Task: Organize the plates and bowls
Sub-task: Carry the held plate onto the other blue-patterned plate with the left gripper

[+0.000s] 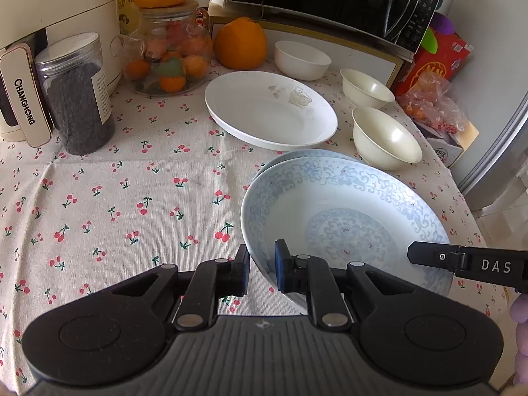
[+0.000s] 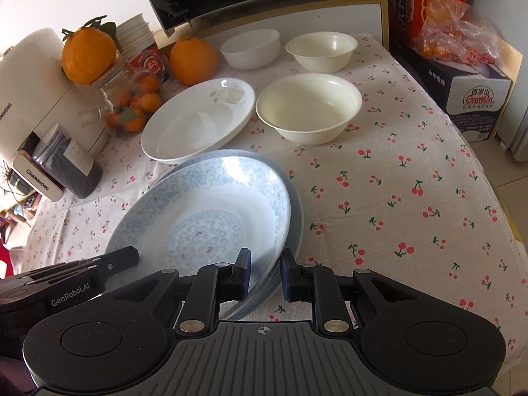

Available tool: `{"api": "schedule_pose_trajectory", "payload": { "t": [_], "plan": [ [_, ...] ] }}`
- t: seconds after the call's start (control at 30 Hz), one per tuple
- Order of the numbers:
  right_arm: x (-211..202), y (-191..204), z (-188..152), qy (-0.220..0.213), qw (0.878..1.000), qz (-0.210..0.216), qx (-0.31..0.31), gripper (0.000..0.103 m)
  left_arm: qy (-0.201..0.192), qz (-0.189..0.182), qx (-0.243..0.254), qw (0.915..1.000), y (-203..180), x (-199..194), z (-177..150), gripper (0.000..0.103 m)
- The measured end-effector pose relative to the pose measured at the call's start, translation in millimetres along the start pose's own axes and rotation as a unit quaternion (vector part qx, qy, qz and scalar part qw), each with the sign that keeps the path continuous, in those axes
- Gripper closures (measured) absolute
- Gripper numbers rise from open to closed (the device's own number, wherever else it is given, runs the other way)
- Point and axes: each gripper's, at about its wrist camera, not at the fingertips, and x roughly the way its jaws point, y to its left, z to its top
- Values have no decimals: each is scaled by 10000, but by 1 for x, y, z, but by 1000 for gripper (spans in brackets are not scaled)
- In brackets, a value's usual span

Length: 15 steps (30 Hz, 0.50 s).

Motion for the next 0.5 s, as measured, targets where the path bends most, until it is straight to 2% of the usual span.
{"api": "schedule_pose_trajectory", "payload": {
  "t": [0.5],
  "plan": [
    [3,15,-3,-66,9963,-472,-715,84,-71,250,276,9993,-9,0,-4,89]
  ]
}}
